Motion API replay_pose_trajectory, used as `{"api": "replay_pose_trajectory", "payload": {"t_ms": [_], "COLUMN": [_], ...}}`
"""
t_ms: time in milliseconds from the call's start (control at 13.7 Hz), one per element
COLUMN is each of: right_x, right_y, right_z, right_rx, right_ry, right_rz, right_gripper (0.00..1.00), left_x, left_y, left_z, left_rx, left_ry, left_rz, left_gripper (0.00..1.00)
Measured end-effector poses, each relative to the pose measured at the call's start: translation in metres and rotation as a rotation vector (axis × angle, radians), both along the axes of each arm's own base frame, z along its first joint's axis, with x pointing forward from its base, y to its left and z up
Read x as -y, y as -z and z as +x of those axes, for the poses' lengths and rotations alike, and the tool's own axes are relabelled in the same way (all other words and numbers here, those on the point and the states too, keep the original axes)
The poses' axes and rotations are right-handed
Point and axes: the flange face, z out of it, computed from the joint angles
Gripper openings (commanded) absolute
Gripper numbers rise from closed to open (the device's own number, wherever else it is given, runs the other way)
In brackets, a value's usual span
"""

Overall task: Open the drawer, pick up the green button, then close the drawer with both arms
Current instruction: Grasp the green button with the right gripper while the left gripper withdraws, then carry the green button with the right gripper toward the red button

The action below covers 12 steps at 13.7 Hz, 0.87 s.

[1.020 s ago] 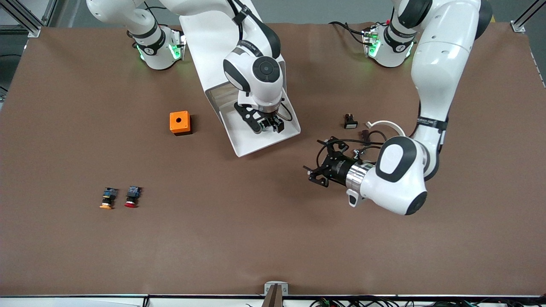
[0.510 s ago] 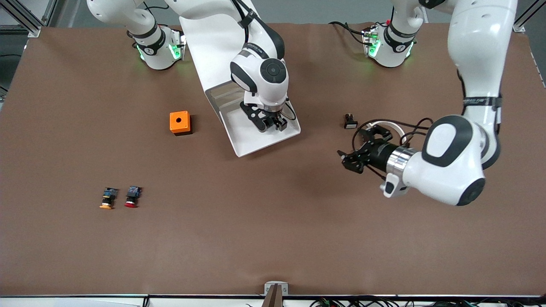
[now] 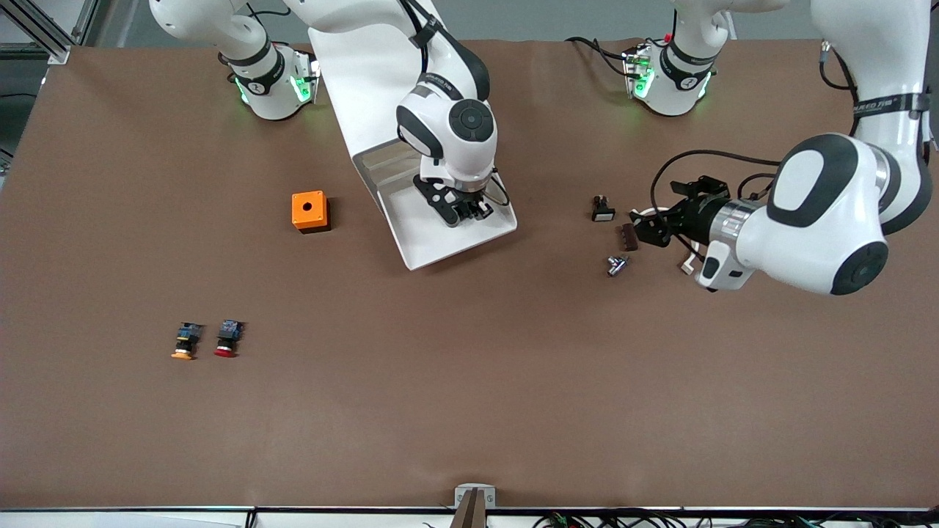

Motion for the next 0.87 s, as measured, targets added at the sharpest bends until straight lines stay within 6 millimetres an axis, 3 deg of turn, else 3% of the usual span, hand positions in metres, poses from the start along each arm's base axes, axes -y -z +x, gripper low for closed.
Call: {"api": "replay_pose_trajectory", "payload": {"t_ms": [292, 510, 656, 875], "right_x": [0.008, 0.023, 0.048, 0.116], "right_y": [-0.012, -0.048, -0.074, -0.086], "right_z": [0.023, 0.06, 0.096, 0.155], "right_rx": [0.02, 0.014, 0.015, 0.023], "right_ry": [-0.026, -0.089, -0.169, -0.285], "right_rz": [0.019, 0.022, 0.037, 0.057], "right_gripper": [0.0, 0.0, 0.0, 0.0], "left_x": [-0.04, -0.06, -0.079, -0.097], "left_y": [-0.013, -0.018, -0.029, -0.068], "left_z": [-0.025, -0.043, -0.049, -0.052], "left_rx": [0.078, 0.146, 0.198, 0.329], "left_ry": [0.049, 0.077, 0.103, 0.151], "left_rz": [0.012, 0.013, 0.005, 0.061], "left_gripper": [1.0, 1.0, 1.0, 1.0]}}
